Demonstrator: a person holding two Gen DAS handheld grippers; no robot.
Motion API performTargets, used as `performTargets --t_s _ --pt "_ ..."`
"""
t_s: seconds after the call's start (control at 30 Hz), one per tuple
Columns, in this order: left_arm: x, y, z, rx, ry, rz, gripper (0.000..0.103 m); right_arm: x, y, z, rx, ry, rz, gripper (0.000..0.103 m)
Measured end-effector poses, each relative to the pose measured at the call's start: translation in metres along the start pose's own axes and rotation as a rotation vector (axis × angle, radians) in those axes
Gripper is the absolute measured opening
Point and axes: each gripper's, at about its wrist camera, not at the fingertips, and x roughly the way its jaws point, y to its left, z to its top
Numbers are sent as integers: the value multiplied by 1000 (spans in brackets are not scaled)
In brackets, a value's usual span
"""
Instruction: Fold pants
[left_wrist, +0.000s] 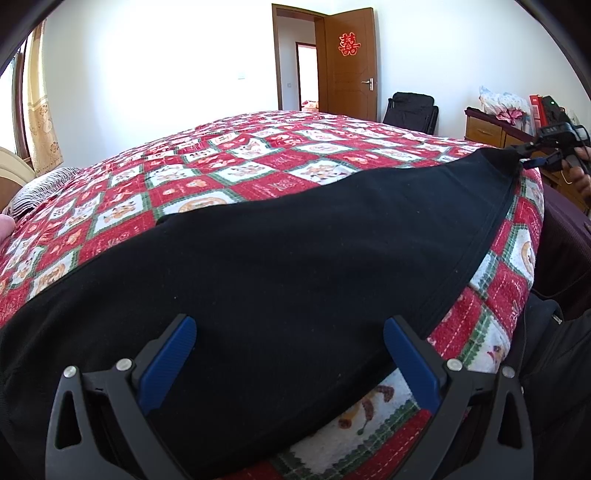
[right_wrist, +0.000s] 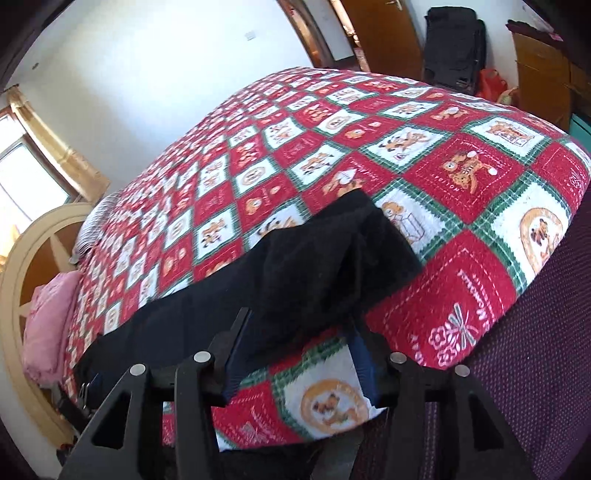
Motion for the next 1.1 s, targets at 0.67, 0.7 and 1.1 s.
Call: performTargets --t_s 0.67,0.7,1.1 --pt "2 0 -1 6 -10 -8 103 6 -45 34 -56 -23 -7 6" --pt "2 0 -1 7 -8 -7 103 9 -53 29 -35 -9 8 6" --pt "3 0 -3 12 -10 -7 103 -23 -71 39 -8 -72 -7 37"
